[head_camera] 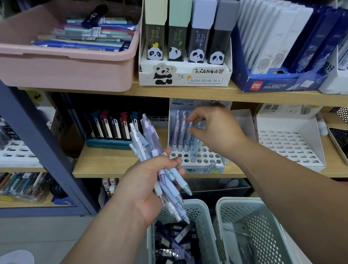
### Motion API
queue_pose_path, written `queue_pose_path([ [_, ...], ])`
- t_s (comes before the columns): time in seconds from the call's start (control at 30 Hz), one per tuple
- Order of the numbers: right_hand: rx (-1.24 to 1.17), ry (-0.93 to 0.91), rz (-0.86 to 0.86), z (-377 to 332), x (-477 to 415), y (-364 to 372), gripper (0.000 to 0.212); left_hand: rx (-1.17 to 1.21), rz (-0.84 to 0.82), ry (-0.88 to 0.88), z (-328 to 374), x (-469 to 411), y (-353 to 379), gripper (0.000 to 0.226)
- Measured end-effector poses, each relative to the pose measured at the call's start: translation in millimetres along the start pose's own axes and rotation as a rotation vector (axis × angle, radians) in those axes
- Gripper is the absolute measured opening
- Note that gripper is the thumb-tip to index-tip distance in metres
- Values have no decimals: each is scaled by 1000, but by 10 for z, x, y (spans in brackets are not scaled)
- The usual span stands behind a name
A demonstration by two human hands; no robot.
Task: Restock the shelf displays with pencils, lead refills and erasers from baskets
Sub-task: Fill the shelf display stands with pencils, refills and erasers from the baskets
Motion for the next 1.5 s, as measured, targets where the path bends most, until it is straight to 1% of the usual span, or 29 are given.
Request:
queue_pose_path([
  [0.13,126,-21,49,-24,8,8,23,-18,-84,-3,3,26,74,31],
  [0.2,161,-62,141,-66,79,-3,25,-31,-117,-11,2,36,94,32],
  [0.23,124,-93,199,-102,138,-17,23,-39,-138,-18,0,42,100,32],
  [0.27,36,-119,239,-138,205,-30,17,-48,-161,-28,-4,47,106,33],
  [0.3,-101,-114,228,-175,266,-41,11,-60,-185,-40,-9,52,114,34],
  [0.37,-470,19,77,-245,351,-23,8,-87,-225,-60,-25,59,135,37],
  [0.43,-797,150,-60,-293,416,36,9,-117,-241,-80,-48,59,149,33],
  [0.5,-987,228,-117,-290,453,84,13,-153,-252,-109,-74,54,142,29],
  [0.57,-1077,265,-146,-257,462,106,15,-166,-265,-135,-99,53,128,36],
  [0.63,-1093,280,-168,-219,474,109,13,-173,-256,-152,-115,59,114,47],
  [0.67,-1085,283,-178,-208,479,106,14,-184,-244,-156,-120,64,109,47],
  [0.77,-1022,289,-192,-222,484,88,20,-238,-227,-169,-127,82,121,40],
  [0.83,-1027,302,-196,-235,480,84,15,-255,-229,-171,-136,86,136,36],
  [0.9,-1084,329,-188,-230,473,82,11,-245,-218,-159,-131,80,145,32],
  [0.97,-1128,364,-146,-206,471,72,17,-210,-200,-138,-121,54,140,29],
  [1.07,-1072,353,-86,-180,471,51,31,-170,-157,-112,-120,14,111,30],
  [1.23,-972,294,-23,-228,469,40,26,-171,-140,-118,-141,24,123,26],
  [1.33,-968,293,49,-230,451,32,28,-149,-117,-106,-127,16,97,29],
  [1.4,-978,284,108,-219,439,13,28,-121,-56,-62,-104,-9,44,23],
  [1.5,-951,244,163,-220,432,26,26,-58,87,10,-56,-65,-82,15],
])
Point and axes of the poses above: each hand's wrist, its own x-axis away from the middle knuckle, its own y-axis out of the palm, z = x × y, the point moved 4 cm from there along -x, towards the middle knuckle, and after that the axes turned 11 degrees about -z, right-handed, at the moved point
